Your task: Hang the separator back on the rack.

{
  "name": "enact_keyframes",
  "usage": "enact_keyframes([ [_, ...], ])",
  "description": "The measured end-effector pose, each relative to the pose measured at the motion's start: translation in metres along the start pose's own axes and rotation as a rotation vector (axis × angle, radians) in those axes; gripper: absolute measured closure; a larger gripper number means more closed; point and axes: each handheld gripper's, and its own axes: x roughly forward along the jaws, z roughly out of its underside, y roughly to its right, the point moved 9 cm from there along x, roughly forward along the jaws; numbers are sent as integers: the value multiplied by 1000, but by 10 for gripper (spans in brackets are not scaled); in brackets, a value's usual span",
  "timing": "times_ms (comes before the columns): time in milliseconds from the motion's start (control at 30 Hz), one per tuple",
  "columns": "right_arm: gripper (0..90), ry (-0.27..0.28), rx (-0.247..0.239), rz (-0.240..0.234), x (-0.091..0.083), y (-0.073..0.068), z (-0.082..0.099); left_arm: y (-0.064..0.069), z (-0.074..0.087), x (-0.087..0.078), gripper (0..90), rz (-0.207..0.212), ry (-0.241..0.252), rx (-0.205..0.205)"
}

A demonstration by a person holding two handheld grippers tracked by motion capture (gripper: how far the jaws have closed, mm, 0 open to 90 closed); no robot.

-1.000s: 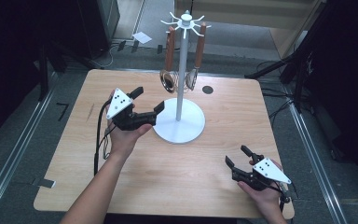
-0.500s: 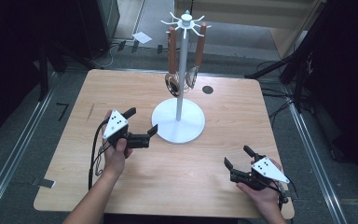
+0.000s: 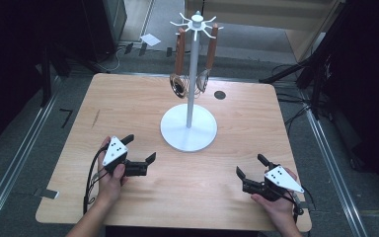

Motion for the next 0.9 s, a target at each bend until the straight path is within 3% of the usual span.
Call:
enact_keyframes([
  [233, 129, -4, -1, 12, -2, 4, 3, -13, 14, -13, 0, -35, -24, -8],
  [400, 129, -6, -8, 16, -4, 8, 4, -28, 23, -26, 0, -101, -51, -19],
  [633, 129, -12, -5, 39, -6, 18, 7, -53, 37, -55, 0, -175, -58, -10],
  [767, 129, -11, 0, 56, -7, 23, 7, -67, 40, -73, 0, -211, -46, -23],
  [900, 129, -15, 4, 70, -8, 28, 9, -79, 51, -85, 0, -230, -73, -38],
])
